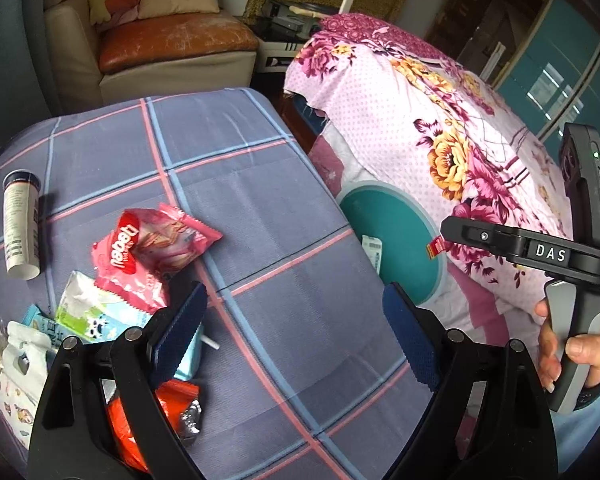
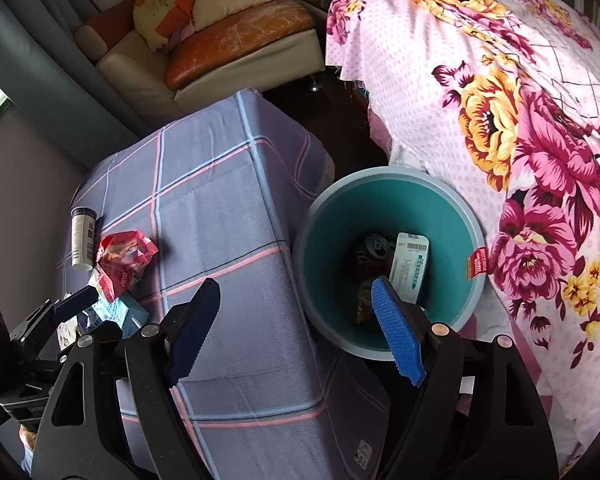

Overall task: Collect trash
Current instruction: 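Move both tools back over the remaining trash on the table, then grasp the white bottle with the left gripper while the right gripper grasps the pink wafer wrapper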

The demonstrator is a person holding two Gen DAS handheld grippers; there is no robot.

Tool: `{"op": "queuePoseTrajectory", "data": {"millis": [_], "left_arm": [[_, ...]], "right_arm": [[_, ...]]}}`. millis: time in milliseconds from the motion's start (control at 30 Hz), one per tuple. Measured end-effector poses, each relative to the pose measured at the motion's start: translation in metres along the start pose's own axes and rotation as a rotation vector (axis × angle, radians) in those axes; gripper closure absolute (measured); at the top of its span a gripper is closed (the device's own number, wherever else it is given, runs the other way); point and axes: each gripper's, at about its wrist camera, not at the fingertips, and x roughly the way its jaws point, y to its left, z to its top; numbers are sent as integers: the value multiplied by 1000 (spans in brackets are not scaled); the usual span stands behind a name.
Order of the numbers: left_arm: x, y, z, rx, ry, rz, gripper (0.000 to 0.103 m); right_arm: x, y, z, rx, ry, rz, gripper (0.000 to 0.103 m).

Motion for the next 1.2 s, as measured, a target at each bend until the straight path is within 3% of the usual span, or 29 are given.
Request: {"op": "queuePoseTrajectory", "data": {"millis": [400, 733, 1000, 1200], "left_arm": [[-48, 82, -14, -90, -54, 91, 12], [-61, 159, -23, -219, -70, 135, 12], [-58, 201, -19, -254, -62, 170, 12], [-44, 229, -1, -275, -38, 195, 12]], "right_arm": [[18, 92, 3, -129, 55, 32, 25], [57, 159, 9, -181, 130, 64, 24], [97, 192, 19, -157, 204, 87, 24], [121, 196, 26, -113, 241, 79, 24]]}}
